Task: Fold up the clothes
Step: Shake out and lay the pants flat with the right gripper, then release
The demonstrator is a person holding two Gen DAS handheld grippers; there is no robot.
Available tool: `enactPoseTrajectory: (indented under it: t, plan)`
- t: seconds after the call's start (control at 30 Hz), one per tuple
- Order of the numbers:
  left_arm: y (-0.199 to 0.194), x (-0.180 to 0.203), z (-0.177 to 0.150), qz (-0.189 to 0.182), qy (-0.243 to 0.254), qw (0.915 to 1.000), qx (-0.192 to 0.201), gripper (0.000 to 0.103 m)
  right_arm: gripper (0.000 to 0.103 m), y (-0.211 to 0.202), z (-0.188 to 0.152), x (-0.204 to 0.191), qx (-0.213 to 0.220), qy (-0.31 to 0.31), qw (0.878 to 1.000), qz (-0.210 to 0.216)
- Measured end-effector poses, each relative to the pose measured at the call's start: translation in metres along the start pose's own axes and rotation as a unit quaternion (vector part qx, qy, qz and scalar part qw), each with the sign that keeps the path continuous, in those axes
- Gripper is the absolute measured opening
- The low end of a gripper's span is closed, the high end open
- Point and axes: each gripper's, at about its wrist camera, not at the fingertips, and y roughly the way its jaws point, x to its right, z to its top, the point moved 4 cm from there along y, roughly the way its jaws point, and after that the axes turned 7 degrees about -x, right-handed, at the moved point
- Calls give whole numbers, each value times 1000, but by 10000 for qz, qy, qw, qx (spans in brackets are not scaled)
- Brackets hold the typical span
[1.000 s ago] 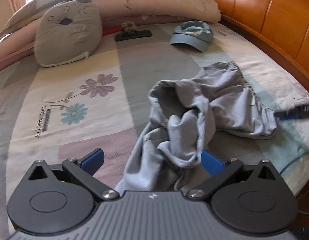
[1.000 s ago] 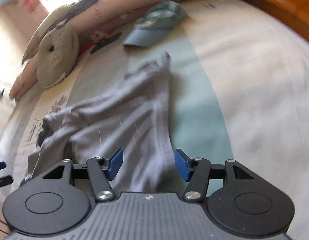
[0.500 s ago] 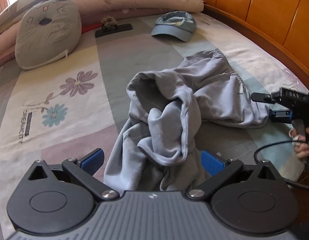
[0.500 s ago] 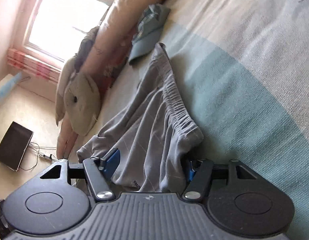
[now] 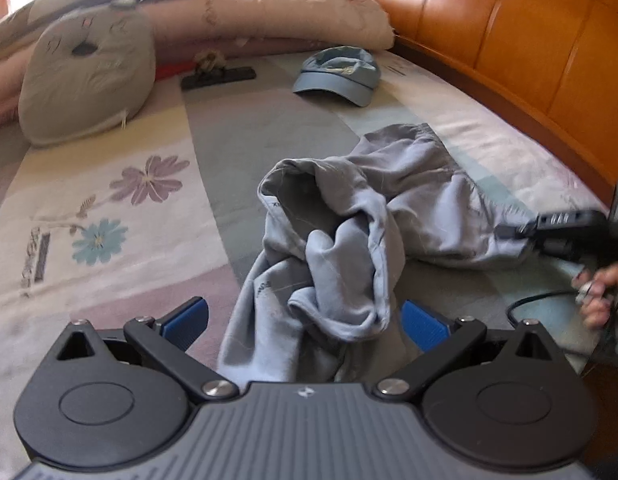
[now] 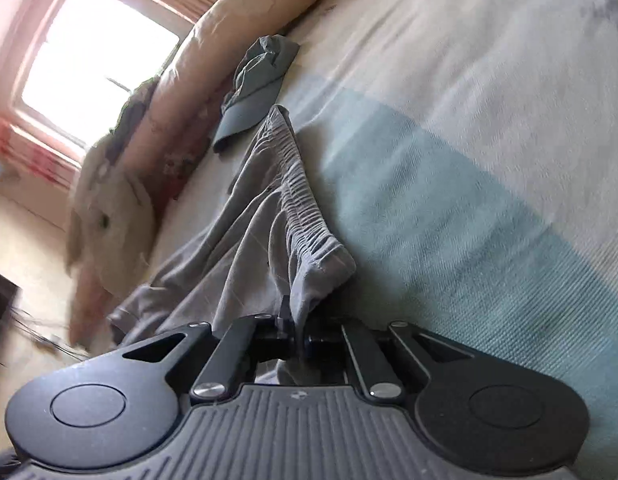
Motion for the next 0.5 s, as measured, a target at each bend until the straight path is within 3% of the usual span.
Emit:
enactPoseTrajectory:
  t: [0.17,0.3,0.37,0.4,0.5]
  plan:
    - [-2,-7,-8,84,155,9998,-69,102,5,-32,14,4,292,-216,9974,-626]
    - [-5,-18,-16,131,111,9997,-151,102,6,-55,30,20,441,-334,9872,-1494]
    - [-4,-23,-22,251,119,9994,-213,102,21,-66,38,27,495,-386,9789,-1942]
    - [-3,-25,-25,312,135,9991,-247,102,22,-71,41,29,524,-423,9754,-2097]
    - [-2,-29,-34,481,198,9981,-344,102,36,-82,39,21,601,-620,9710,-2228]
